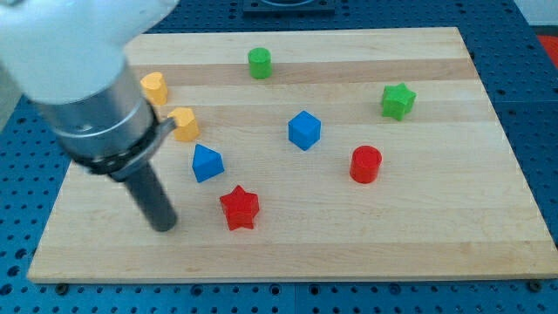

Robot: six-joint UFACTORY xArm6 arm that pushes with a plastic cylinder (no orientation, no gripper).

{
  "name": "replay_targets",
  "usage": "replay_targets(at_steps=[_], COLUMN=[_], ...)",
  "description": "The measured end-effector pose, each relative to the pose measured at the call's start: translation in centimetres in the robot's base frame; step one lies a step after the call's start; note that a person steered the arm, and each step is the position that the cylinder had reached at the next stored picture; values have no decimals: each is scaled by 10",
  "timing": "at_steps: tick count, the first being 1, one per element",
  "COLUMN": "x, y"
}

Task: Place red star to the left bottom of the blue cube

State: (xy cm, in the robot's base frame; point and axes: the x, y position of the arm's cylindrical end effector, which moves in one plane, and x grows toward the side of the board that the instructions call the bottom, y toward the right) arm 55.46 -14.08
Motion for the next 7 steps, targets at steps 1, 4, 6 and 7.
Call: replay_targets(at_steps=[1,4,6,7], x=[-1,19,21,-10], y=[58,88,145,152])
